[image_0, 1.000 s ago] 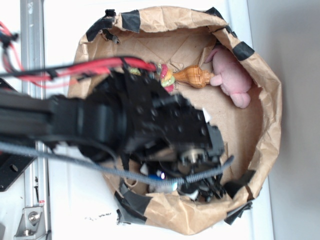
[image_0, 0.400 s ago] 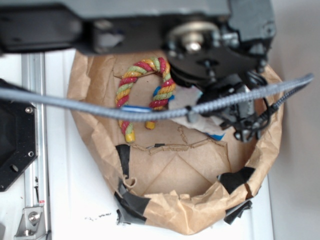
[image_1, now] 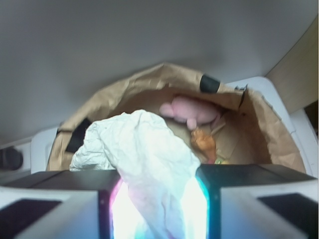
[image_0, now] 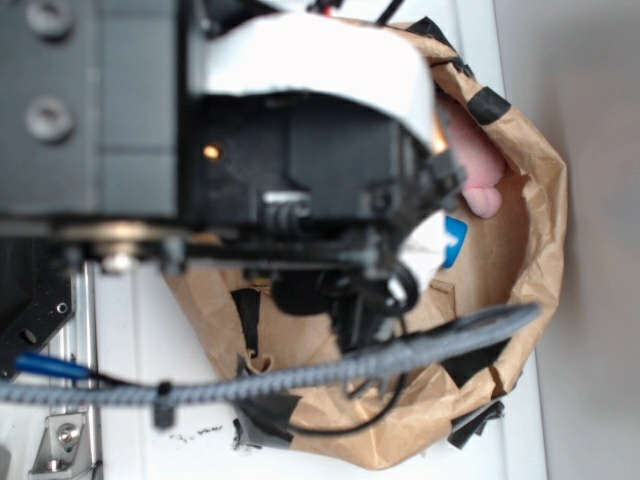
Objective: Grab the white paper.
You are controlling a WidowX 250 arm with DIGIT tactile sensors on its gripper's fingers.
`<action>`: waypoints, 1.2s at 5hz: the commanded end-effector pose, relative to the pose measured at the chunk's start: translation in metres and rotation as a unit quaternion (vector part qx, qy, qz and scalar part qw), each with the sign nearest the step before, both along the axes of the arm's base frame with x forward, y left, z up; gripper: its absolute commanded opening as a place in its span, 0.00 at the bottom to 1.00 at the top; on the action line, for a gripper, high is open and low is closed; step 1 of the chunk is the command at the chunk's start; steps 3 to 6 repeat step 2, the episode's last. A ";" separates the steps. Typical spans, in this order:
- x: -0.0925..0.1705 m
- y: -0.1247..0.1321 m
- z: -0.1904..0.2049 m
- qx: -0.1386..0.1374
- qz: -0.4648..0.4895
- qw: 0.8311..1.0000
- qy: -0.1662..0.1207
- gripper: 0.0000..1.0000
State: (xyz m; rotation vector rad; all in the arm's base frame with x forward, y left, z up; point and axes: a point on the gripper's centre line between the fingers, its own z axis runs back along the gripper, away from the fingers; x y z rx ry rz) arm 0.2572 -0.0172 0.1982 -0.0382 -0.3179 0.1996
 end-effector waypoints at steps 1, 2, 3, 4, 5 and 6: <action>-0.003 -0.008 0.012 0.026 -0.005 1.000 -0.016 0.00; 0.001 -0.003 0.010 0.032 0.007 0.999 -0.014 0.00; 0.001 -0.003 0.010 0.032 0.007 0.999 -0.014 0.00; 0.001 -0.003 0.010 0.032 0.007 0.999 -0.014 0.00; 0.001 -0.003 0.010 0.032 0.007 0.999 -0.014 0.00; 0.001 -0.003 0.010 0.032 0.007 0.999 -0.014 0.00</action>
